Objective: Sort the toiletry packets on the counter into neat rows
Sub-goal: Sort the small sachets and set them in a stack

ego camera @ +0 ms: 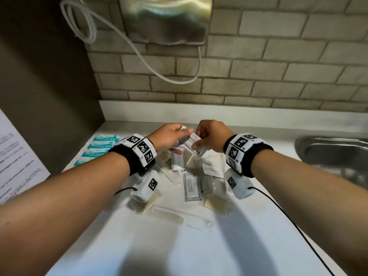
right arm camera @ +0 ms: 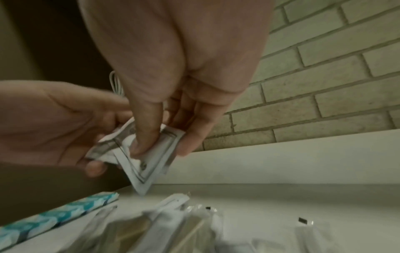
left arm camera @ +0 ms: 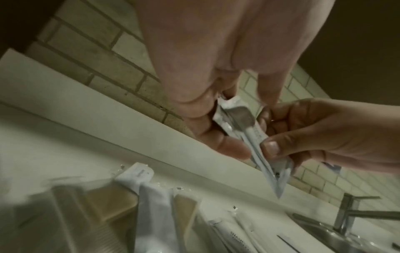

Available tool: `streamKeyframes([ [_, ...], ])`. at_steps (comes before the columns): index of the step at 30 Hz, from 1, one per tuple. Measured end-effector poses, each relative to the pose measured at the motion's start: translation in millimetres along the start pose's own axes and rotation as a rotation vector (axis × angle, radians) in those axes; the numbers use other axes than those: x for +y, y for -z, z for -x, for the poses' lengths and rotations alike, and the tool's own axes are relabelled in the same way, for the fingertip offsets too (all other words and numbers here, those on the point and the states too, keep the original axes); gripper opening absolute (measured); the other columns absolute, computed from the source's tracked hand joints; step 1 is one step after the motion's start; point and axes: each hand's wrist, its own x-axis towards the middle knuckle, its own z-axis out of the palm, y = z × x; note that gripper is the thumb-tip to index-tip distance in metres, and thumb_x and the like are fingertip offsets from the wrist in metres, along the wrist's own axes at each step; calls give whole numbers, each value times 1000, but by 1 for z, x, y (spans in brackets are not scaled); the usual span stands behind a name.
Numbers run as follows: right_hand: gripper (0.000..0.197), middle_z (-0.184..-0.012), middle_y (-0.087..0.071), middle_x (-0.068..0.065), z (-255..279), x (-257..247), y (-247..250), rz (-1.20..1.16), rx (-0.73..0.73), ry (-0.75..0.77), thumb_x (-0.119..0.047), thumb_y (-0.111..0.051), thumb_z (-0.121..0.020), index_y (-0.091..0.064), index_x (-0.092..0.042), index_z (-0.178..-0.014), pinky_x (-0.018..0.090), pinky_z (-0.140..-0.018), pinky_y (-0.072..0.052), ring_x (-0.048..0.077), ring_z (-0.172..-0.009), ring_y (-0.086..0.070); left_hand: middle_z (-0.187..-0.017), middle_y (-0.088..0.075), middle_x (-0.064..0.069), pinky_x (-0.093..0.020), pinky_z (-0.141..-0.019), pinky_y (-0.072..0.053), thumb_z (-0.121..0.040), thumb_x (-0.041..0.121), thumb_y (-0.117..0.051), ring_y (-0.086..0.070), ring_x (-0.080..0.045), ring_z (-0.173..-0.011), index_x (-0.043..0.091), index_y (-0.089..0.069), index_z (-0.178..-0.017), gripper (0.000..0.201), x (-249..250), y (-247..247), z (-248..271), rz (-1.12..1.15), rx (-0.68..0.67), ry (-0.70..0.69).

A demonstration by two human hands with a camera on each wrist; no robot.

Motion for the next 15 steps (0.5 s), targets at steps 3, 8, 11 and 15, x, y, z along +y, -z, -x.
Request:
streamKeyframes([
  [3,49,-77,-55,-2,14,2,-7,229,37,-86,-54,-78,-69,-56,-14,-90,29,-64,-43,20,-75,-54,-99,-60,-9,-29,-59,-60,-97,13,-55,-61,-16,-68,17,-58,-115,19,-2,0,2,-171,65,-50],
  [8,35,-110,-63,7,41,9,-41,445,-396,16,-36,-63,-88,-58,-10,-111,31,-76,-47,24,-94,-59,-118,-55,-12,-51,-74,-59,-101,14,-43,-67,-30,-78,22,-51,-124,25,5,14,9,-224,239,-41],
  [11,41,-122,-61,6,50,12,-61,483,-509,150,-19,-62,-83,-57,-21,-124,38,-90,-51,27,-111,-56,-116,-59,-17,-38,-58,-57,-104,15,-34,-67,-26,-65,20,-50,-121,24,11,15,13,-160,217,-6],
  [15,58,-126,-53,6,47,19,-76,543,-500,124,-21,-67,-78,-46,-36,-131,43,-89,-52,32,-108,-55,-118,-58,-18,-25,-41,-53,-105,16,-31,-68,-20,-55,17,-50,-120,24,10,11,17,-120,188,-15],
])
